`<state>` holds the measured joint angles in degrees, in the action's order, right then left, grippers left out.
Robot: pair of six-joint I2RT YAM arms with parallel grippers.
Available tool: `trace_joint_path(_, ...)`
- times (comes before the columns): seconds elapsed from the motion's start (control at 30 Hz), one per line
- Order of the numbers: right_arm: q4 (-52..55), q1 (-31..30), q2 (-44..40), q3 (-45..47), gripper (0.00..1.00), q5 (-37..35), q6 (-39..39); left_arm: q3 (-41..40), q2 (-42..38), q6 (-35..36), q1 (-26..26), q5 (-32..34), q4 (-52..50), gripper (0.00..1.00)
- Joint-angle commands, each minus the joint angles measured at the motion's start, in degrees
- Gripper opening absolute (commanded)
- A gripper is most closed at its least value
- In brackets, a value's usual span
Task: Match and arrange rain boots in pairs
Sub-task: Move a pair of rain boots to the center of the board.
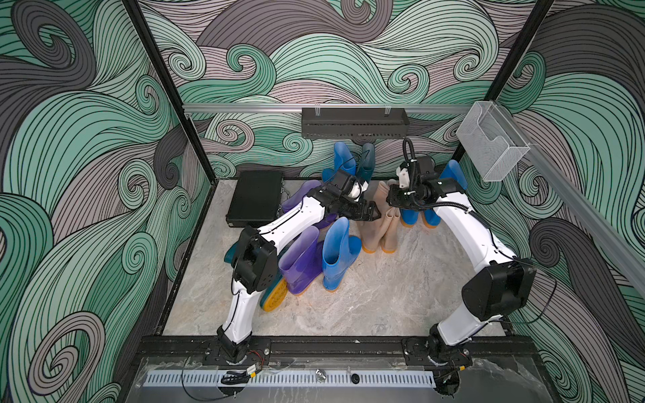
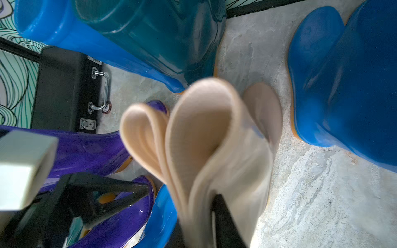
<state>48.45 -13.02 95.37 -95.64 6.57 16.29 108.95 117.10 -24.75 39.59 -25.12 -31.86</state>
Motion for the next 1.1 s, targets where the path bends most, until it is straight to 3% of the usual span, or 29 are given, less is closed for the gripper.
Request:
trace_joint_path(0.0, 1.00, -0.32, 1.32, -3.63, 0.00, -4.44, -4.42, -2.19, -8.65, 5.06, -2.08, 5.15, -3.74, 0.93)
trace_joint_path(0.17, 1.69, 2.22, 3.43, -7.52, 0.00, -5.51, -5.69, -7.56, -14.88, 5.07, -5.84, 6.81, -1.41, 0.93)
trace_joint_path(0.4, 6.26, 3.26, 10.30, -18.97, 0.00, -6.56, -8.11, -9.88, -16.86, 5.39, -7.85, 7.67, -1.61, 0.93)
trace_joint_path(0.67, 6.29, 3.64, 19.44, -27.48, 0.00, -5.24, -4.92, -6.71, -15.81, 9.20, -8.06, 12.40, 0.55, 0.98)
trace_joint_path(0.9, 3.12, 3.70, 20.05, -25.37, 0.00, -5.21, -3.42, -1.37, -13.11, 13.57, -8.65, 16.17, -1.15, 0.99)
trace_joint_path(1.07, 1.54, 3.70, 15.41, -18.52, 0.03, -4.60, -4.51, 0.14, -11.08, 15.44, -9.79, 18.30, -1.19, 0.99)
